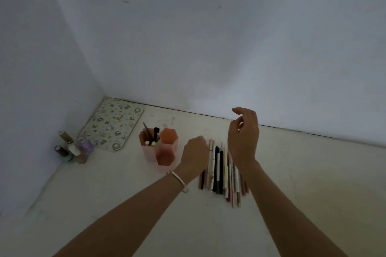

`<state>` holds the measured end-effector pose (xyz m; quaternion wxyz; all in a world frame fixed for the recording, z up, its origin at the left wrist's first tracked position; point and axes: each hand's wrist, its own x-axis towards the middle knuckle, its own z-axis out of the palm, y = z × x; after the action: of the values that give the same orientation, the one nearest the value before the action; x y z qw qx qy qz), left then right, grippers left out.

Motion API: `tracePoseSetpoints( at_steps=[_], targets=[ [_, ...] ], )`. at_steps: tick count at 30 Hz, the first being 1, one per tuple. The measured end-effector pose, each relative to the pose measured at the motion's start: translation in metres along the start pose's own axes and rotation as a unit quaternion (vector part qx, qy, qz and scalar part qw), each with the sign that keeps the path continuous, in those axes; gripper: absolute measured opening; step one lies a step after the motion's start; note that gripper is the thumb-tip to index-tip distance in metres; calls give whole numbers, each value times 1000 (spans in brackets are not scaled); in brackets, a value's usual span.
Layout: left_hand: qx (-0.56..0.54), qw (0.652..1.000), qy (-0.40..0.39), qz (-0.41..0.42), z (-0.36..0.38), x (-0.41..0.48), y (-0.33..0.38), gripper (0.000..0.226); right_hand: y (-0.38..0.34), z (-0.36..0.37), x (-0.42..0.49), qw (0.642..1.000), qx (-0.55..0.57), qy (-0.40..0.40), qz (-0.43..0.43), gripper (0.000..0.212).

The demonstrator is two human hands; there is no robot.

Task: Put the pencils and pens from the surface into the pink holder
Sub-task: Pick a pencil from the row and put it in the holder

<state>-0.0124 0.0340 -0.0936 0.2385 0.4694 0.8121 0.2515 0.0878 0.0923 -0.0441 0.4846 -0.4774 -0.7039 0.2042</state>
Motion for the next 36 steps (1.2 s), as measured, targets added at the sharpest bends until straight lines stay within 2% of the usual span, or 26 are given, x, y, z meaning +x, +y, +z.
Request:
tracePoseSetpoints(
  at_steps=[3, 5, 10, 18, 23, 26, 29, 32, 36],
  targets=[
    [77, 994, -52, -63, 26, 8, -8, 21, 22, -20, -6, 1000, -23, -6, 15, 35],
    [92, 989, -71, -91, 37, 11, -9, 22, 34, -30, -12, 999, -37, -14, 27, 35],
    [87, 984, -65, -138, 47, 15, -7, 26, 56, -43, -20, 997, -57, -15, 46, 34],
    [86, 986, -50, -135, 52, 18, -2, 27, 74, -47, -23, 995, -69, -26, 63, 33],
    [67, 987, -86, -115, 42, 24, -4, 17, 86, -49, -21, 993, -51, -6, 106, 34],
    [19, 994, -63, -91, 28, 24, 3, 17, 100, -49, -22, 982, -66, -27, 176, 29],
    [-86, 996, 2, -38, 4, 24, 19, 17, 116, -44, -26, 954, -136, -123, 236, 27],
    [-198, 979, 46, 10, -28, 20, 36, 24, 124, -37, -37, 925, -192, -205, 258, 30],
    [-270, 955, 101, 69, -66, 10, 48, 53, 129, -29, -47, 907, -230, -244, 255, 25]
  ],
)
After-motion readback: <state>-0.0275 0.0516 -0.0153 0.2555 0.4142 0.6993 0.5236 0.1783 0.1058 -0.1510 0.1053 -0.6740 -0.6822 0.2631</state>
